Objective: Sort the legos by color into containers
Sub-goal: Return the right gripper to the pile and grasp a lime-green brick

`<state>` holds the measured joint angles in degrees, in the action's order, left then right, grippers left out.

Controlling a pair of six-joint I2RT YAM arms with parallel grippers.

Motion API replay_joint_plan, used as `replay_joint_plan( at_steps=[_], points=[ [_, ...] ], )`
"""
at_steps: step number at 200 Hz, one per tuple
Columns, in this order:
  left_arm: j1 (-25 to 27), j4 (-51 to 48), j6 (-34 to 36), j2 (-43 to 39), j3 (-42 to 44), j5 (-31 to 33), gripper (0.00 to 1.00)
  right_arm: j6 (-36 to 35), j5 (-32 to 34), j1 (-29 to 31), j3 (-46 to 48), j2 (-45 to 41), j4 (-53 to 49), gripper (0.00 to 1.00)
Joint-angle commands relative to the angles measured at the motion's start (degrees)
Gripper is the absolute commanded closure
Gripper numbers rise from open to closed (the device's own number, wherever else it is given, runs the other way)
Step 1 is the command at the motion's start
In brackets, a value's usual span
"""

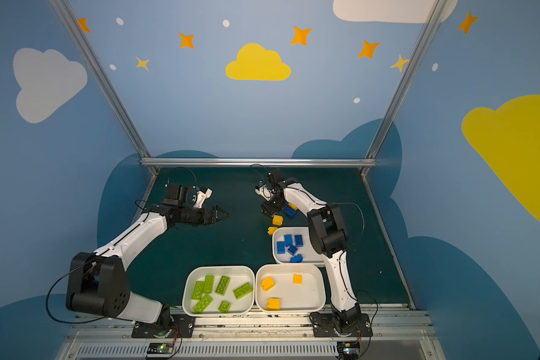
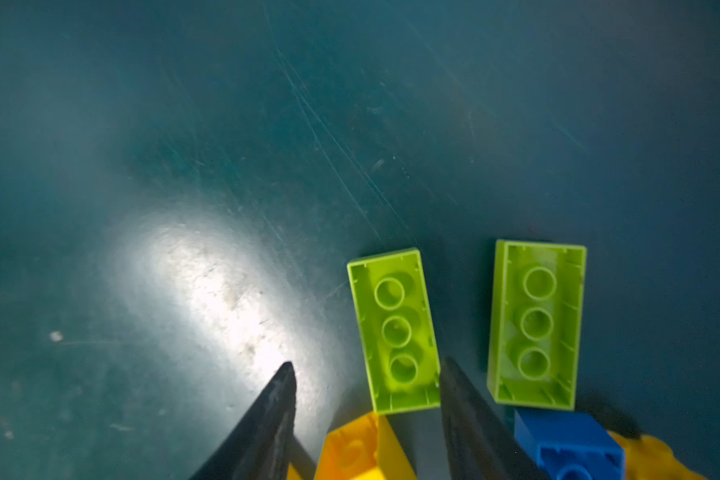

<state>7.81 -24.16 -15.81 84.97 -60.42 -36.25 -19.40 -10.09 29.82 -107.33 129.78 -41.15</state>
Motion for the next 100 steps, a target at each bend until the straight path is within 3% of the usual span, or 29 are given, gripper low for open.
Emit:
replay_joint_plan(
  at_steps=[1,71,100],
  points=[
    [-0.2,-1.3,1.0,-1.4,-1.5,-1.0,0.00,-1.3,1.9,0.7,-3.4,2.1,-2.3,0.45],
    [-0.5,-1.9,1.4,-1.6,-1.5,-1.2,0.01,1.2,7.0,1.6,-11.2,8.9,-7.3,0.46],
    [-0.6,-2.4,1.7,-1.4,-1.5,-1.2,0.00,1.4,7.9,1.7,-11.6,10.0,-7.9,0.52]
  ],
)
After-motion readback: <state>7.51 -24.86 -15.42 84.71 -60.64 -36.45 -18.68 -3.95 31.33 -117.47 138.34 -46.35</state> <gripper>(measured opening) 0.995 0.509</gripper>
